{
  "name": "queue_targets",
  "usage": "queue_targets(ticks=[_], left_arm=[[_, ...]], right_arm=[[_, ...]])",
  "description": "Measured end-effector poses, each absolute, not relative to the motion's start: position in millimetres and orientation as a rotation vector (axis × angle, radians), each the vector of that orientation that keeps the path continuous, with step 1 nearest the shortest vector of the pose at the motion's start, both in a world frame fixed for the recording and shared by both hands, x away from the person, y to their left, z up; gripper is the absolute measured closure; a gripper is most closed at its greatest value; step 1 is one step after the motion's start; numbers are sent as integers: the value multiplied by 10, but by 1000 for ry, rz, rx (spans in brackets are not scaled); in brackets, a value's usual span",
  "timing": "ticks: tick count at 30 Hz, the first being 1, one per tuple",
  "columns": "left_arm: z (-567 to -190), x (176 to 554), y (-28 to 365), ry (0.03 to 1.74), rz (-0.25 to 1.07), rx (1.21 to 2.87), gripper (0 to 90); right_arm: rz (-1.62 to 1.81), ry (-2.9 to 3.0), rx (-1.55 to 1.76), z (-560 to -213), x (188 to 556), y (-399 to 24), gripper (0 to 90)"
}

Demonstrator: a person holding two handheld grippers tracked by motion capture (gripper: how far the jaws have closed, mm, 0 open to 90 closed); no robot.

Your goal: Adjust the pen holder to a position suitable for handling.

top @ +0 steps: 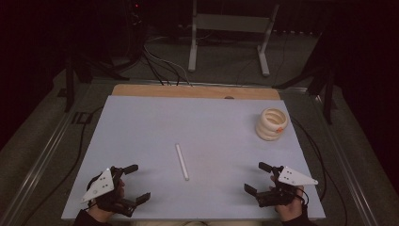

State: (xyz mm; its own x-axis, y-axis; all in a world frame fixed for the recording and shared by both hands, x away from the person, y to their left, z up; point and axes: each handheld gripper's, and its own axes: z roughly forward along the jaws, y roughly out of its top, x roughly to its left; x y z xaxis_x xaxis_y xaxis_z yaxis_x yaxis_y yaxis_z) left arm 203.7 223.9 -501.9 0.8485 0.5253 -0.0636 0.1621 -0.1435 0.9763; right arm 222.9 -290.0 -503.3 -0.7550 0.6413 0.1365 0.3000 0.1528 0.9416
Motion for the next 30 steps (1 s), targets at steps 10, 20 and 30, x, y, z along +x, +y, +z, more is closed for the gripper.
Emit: queue_targets(ticks=[10,20,30], left_arm=[[-5021,2040,2239,531,341,1715,2],[-5023,2047,2239,531,336,1714,2],[-5013,2034,2224,526,343,1724,2]], right_arm=[[1565,2176,886,-5064,2227,-2856,0],[1610,2263,943,-5048,2241,-2812,0],[1547,2355,912,-4939,2203,-2727,0]])
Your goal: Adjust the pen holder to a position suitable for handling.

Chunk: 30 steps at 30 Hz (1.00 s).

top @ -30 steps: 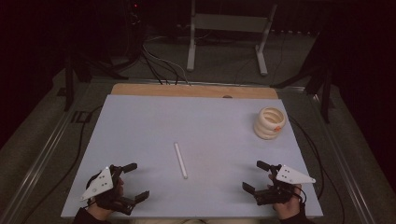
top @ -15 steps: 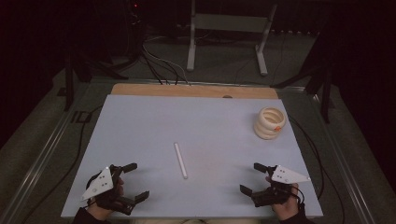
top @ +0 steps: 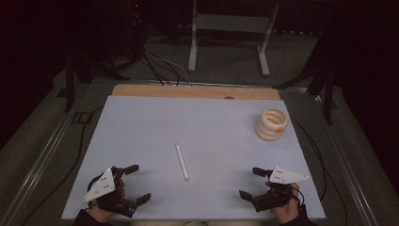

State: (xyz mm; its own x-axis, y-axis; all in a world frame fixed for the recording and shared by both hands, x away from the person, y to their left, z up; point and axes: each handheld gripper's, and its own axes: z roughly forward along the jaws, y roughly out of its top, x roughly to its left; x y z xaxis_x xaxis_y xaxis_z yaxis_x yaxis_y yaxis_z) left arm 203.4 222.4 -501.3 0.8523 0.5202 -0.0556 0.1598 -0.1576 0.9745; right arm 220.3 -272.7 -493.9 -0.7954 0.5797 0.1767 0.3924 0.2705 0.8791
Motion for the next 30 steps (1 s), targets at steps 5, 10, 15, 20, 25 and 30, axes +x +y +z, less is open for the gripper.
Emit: queue_targets(ticks=[5,10,15,20,25,30], left_arm=[[-5022,2051,2235,535,341,1723,2],[-5020,2050,2228,534,340,1724,2],[-5016,2045,2236,535,342,1720,2],[-5012,2047,2241,535,342,1716,2],[-5010,2048,2242,536,341,1714,2],[-5010,2046,2242,535,342,1716,2]], right_arm=[[1579,2364,852,-4776,2181,-2672,0],[1610,2340,815,-4600,2186,-2644,0],[1610,2309,808,-4434,2234,-2642,0],[1621,2280,811,-4282,2301,-2667,0],[1618,2285,831,-4165,2396,-2700,0],[1606,2274,852,-4106,2471,-2736,0]])
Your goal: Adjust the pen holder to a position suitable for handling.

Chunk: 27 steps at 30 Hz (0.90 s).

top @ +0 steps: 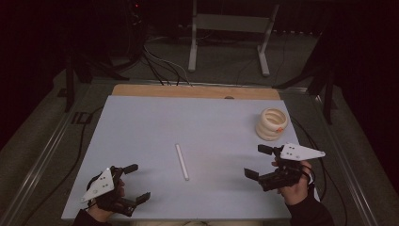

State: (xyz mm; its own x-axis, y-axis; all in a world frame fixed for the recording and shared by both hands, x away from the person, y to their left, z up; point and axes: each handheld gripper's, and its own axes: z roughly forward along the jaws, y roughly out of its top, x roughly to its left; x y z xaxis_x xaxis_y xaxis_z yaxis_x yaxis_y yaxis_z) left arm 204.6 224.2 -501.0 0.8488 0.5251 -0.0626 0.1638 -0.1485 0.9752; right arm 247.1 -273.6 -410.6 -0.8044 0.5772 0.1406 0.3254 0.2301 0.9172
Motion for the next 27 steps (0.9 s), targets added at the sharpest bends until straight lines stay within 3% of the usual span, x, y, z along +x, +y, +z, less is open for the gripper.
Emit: queue_targets(ticks=[27], left_arm=[[-5010,2039,2243,532,344,1718,2]], right_arm=[[1507,2138,1066,-3961,3078,-3124,0]])
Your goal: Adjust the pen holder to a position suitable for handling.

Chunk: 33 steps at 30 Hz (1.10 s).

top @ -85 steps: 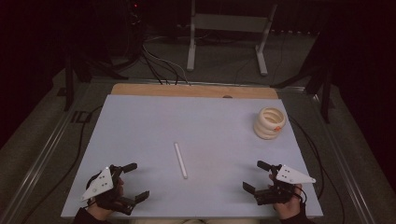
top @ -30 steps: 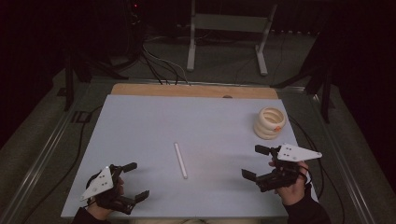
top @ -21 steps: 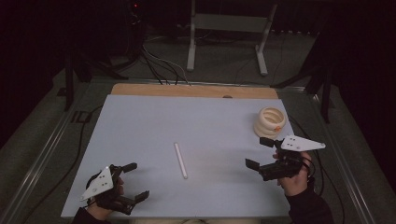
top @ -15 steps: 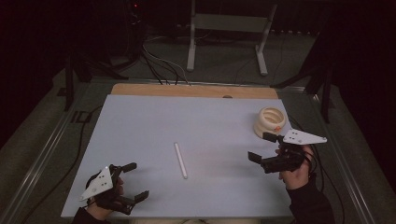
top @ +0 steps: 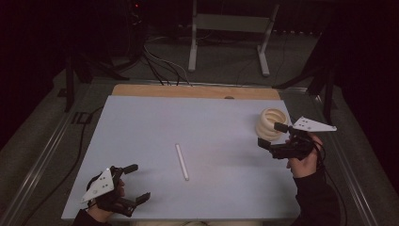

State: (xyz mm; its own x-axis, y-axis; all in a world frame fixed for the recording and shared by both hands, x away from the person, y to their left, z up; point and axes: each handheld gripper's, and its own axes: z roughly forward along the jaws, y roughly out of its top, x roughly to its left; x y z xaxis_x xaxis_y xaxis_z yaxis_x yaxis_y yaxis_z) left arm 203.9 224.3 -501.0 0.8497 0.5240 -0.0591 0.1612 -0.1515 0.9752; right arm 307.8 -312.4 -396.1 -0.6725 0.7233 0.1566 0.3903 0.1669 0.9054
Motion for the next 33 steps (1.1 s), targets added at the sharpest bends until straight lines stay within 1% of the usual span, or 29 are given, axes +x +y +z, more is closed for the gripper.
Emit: queue_targets(ticks=[19,33], left_arm=[[-5014,2037,2235,529,344,1724,2],[-5017,2041,2232,527,345,1727,2]], right_arm=[[1448,2039,1298,-3991,3430,-3461,0],[1356,1999,1510,-4056,3777,-3686,0]])
